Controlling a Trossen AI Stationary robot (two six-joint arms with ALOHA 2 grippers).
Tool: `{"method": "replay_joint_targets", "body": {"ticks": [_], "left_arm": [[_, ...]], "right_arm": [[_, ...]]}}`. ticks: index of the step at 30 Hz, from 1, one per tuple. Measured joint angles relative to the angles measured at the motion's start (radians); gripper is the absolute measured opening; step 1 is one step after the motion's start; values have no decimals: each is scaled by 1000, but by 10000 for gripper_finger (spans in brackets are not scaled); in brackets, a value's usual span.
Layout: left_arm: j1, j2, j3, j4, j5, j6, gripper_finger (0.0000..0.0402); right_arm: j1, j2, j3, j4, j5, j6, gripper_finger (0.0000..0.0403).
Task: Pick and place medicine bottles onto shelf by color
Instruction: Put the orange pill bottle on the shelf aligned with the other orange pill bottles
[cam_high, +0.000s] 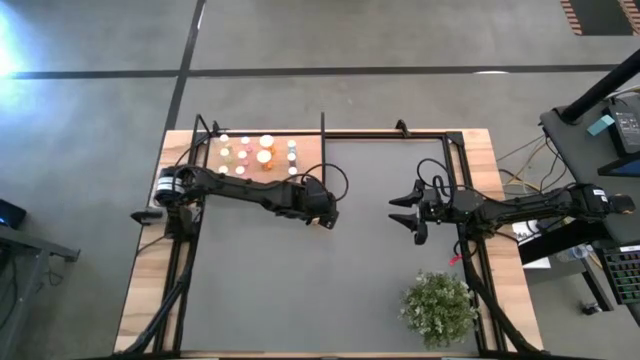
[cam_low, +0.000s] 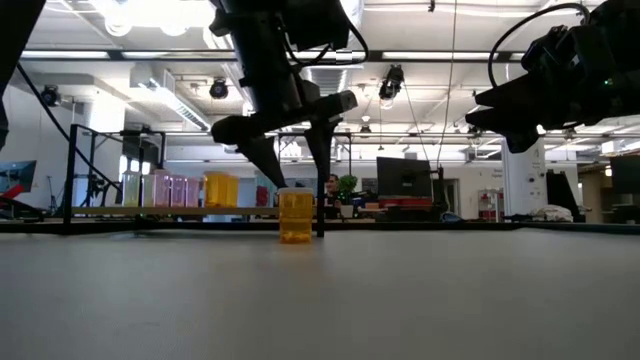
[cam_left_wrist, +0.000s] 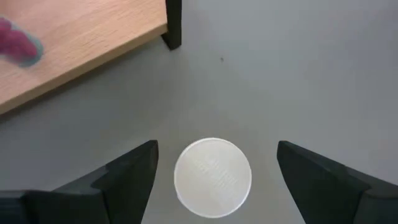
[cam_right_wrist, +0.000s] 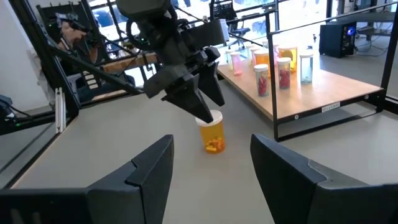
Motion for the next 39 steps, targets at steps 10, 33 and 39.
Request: {"method": "replay_joint_targets", "body": {"ticks": [10,33,39], "left_arm": [[-5,18,-15,4,-15,19,312],[-17,48,-15,2,-5,44,194],[-17,43,-15,-4,-8,53,192]], "right_arm": [[0,0,0,0,0,0,203],[0,2,0,0,0,0,203],[0,2,0,0,0,0,203]]}}
